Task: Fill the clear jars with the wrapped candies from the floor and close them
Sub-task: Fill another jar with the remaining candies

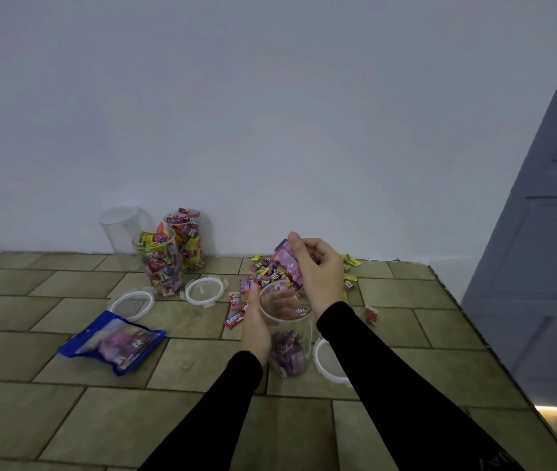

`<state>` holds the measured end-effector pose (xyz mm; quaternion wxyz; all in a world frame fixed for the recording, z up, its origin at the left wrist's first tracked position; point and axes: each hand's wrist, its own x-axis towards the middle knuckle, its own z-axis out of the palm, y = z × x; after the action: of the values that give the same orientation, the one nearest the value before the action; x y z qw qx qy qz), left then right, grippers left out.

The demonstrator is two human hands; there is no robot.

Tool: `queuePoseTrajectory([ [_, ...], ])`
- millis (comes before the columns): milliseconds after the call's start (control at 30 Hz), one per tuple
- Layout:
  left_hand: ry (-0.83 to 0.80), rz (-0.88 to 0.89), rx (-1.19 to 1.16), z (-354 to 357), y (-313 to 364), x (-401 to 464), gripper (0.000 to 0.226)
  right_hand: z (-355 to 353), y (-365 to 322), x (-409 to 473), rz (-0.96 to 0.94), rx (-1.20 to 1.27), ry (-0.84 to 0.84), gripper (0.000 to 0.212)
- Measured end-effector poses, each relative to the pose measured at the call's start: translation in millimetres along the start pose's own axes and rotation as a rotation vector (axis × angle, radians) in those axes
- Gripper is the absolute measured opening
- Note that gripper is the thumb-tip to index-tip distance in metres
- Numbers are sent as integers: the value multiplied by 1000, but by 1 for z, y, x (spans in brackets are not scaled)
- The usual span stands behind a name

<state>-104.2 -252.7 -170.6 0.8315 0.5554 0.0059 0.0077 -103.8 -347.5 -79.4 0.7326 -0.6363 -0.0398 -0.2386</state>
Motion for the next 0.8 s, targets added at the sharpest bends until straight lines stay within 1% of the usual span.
queuePoseTrajectory([
  [133, 31, -13, -27, 0, 1, 2, 78, 1, 6, 0, -27, -80, -37, 20],
  [267, 48, -15, -41, 1, 1, 3, 77, 0, 11, 4, -28, -126, -49, 17],
  [433, 64, 0, -37, 2, 1, 1, 76, 0, 10, 2, -46, -153, -73, 25],
  [533, 66, -16, -35, 1, 2, 1, 75, 1, 6, 1, -30, -143, -81, 39],
  [633, 45, -1, -25, 0, 1, 2, 75, 1, 3, 0, 2, -121, -45, 52],
  [800, -8, -3, -25, 0, 1, 1, 83, 3, 2, 1, 52, -160, -4, 53],
])
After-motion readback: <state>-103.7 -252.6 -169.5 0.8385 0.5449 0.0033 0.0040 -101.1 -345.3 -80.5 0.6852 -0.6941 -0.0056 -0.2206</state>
